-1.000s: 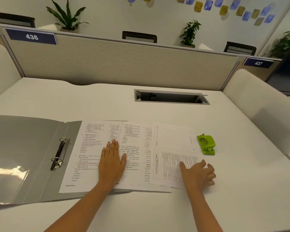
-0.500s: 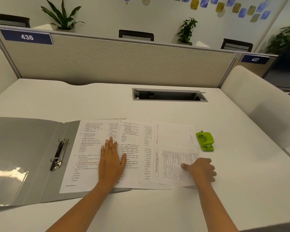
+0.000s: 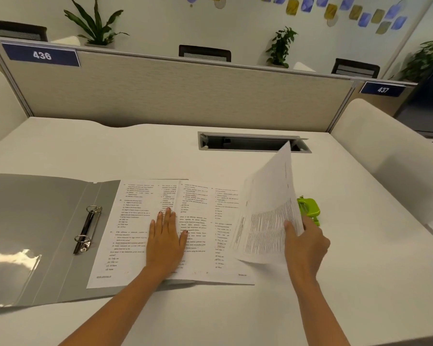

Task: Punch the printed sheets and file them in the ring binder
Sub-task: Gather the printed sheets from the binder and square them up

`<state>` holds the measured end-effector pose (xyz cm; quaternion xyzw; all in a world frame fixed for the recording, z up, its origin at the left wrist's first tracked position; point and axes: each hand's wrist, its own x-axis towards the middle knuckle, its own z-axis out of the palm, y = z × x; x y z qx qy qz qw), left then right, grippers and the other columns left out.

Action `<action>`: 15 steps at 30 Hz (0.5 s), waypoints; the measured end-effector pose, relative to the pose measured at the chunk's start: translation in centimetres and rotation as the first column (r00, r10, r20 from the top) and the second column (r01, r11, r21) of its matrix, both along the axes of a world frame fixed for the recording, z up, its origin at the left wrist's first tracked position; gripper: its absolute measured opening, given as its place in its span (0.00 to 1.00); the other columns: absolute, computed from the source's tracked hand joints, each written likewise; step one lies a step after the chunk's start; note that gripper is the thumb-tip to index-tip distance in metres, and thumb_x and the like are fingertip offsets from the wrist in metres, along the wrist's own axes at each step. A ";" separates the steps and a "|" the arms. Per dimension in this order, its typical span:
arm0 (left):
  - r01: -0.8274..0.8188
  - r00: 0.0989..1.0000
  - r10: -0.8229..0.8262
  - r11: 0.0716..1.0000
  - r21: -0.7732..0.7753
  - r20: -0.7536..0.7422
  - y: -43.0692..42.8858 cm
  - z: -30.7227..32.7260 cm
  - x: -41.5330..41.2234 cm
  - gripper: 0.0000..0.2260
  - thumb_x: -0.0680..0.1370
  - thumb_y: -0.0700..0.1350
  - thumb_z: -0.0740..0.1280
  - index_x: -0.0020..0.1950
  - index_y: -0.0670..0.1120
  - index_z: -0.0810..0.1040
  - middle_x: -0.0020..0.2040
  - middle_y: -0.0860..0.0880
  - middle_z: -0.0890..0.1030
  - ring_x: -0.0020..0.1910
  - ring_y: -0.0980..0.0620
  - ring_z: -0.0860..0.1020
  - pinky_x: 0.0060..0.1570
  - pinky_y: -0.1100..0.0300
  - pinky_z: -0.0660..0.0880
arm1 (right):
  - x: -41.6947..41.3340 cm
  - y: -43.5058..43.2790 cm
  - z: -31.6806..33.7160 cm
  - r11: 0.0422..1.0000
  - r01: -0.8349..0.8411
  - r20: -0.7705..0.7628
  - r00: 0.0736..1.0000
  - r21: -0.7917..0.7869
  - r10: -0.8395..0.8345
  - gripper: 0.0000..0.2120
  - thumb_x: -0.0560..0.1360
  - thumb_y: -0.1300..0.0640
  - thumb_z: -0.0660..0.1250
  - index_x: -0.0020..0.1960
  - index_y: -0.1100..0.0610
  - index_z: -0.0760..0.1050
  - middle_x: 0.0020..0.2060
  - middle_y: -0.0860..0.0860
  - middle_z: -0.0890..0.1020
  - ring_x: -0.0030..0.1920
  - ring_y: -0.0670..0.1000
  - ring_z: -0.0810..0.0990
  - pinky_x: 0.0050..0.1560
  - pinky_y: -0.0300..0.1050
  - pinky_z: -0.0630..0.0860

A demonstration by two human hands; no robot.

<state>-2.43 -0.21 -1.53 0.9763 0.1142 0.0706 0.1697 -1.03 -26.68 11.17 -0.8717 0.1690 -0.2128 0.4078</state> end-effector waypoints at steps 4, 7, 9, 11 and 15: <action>-0.024 0.992 -0.007 0.970 -0.241 -0.127 0.4 1.7 0.6 0.33 0.81 0.59 0.50 0.78 0.46 0.39 0.80 0.48 0.43 0.78 0.49 0.39 0.74 0.51 0.32 | -0.2 0.8 2.3 0.966 -0.083 0.089 0.994 0.246 0.062 0.10 0.74 0.57 0.71 0.55 0.57 0.81 0.44 0.53 0.84 0.41 0.52 0.80 0.38 0.38 0.77; -0.094 0.995 0.060 0.810 -0.578 -0.078 -0.1 5.2 0.2 0.29 0.81 0.59 0.50 0.79 0.51 0.47 0.80 0.49 0.50 0.78 0.47 0.47 0.75 0.48 0.41 | -0.2 1.3 2.4 0.883 -0.187 0.069 0.982 0.430 0.174 0.08 0.72 0.55 0.73 0.51 0.53 0.81 0.43 0.49 0.84 0.44 0.51 0.83 0.42 0.42 0.80; -0.127 0.991 0.110 0.623 -0.772 -0.074 -0.1 7.4 -0.1 0.27 0.81 0.61 0.49 0.78 0.53 0.54 0.78 0.51 0.58 0.77 0.46 0.57 0.74 0.47 0.53 | -0.3 1.9 2.2 0.756 -0.247 0.061 0.962 0.606 0.265 0.10 0.71 0.58 0.75 0.52 0.55 0.82 0.44 0.49 0.86 0.47 0.52 0.85 0.47 0.49 0.81; -0.119 0.989 0.122 0.321 -0.940 -0.084 0.2 9.5 -0.2 0.29 0.78 0.65 0.49 0.76 0.53 0.61 0.74 0.51 0.67 0.72 0.47 0.66 0.72 0.45 0.61 | -0.7 2.7 1.7 0.648 -0.291 0.059 0.933 0.703 0.355 0.12 0.70 0.60 0.75 0.54 0.57 0.82 0.46 0.51 0.86 0.48 0.53 0.85 0.50 0.51 0.82; -0.090 0.989 0.102 -0.142 -0.986 -0.105 2.3 10.7 -0.6 0.26 0.77 0.65 0.55 0.69 0.52 0.72 0.63 0.47 0.79 0.63 0.43 0.77 0.59 0.40 0.73 | -1.3 4.5 0.2 0.624 -0.337 0.025 0.891 0.705 0.453 0.13 0.70 0.60 0.75 0.55 0.57 0.81 0.47 0.52 0.86 0.48 0.52 0.86 0.51 0.53 0.82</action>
